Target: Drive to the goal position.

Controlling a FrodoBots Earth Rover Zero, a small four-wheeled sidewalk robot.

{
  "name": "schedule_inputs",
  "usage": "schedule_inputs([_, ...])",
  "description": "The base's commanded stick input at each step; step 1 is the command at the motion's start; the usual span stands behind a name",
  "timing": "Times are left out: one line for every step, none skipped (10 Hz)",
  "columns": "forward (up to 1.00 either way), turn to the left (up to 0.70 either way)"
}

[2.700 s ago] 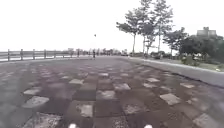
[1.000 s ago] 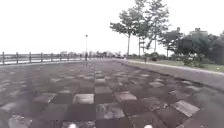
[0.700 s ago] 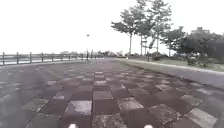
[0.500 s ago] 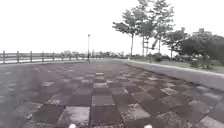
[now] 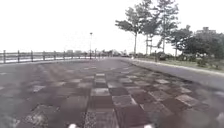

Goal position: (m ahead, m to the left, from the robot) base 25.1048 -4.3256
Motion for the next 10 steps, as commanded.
schedule_inputs([1.0,0.0])
schedule_inputs([1.0,0.0])
schedule_inputs([1.0,0.0])
schedule_inputs([1.0,0.0])
schedule_inputs([1.0,0.0])
schedule_inputs([1.0,0.0])
schedule_inputs([1.0,0.0])
schedule_inputs([1.0,0.0])
schedule_inputs([1.0,0.0])
schedule_inputs([1.0,0.0])
